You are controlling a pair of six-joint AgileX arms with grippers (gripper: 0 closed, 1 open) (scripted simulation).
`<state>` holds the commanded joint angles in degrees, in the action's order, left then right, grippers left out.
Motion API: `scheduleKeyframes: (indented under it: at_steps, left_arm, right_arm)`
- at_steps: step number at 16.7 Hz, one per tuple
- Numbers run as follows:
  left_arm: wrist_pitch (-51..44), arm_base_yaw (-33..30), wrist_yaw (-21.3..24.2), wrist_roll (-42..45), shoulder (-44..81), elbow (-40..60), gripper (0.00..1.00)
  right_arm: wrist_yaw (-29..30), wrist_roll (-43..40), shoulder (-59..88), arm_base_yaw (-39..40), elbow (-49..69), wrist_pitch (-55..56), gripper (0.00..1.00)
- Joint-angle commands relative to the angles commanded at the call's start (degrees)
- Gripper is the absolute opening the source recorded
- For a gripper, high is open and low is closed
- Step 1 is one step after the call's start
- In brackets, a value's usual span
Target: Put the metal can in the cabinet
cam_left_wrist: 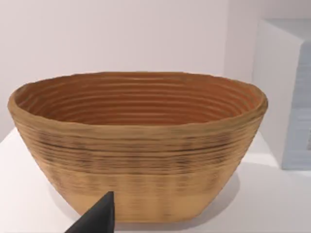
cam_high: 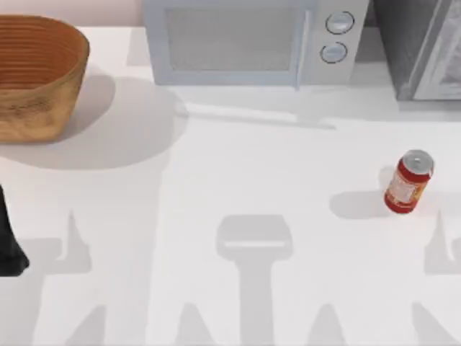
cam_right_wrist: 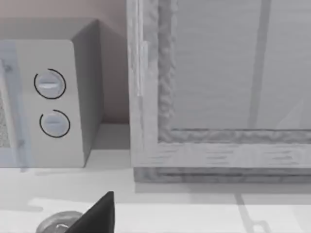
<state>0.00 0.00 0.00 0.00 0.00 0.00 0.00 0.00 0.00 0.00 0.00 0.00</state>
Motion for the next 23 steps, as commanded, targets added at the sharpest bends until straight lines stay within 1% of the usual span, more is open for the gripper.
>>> scheduleKeyframes:
  at_steps: [4,6,9,14,23]
  left_arm:
    - [0.0,0.0,0.0,0.0,0.0,0.0,1.0]
    - [0.0,0.0,0.0,0.0,0.0,0.0,1.0]
    - [0.0,0.0,0.0,0.0,0.0,0.0,1.0]
    - [0.0,0.0,0.0,0.0,0.0,0.0,1.0]
    - [0.0,0.0,0.0,0.0,0.0,0.0,1.0]
  right_arm:
    - [0.55,0.13,1.54,0.25,0.24,1.4,1.0]
    - [1.73,0.43,5.26,0.94,0.77,4.65,1.0]
    - [4.4,1.12,14.59,2.84,1.89,12.42,1.0]
    - [10.43,2.64,38.29,8.13,4.1,31.08,1.0]
    - [22.99,5.48,89.75,20.55,7.56,71.14,1.0]
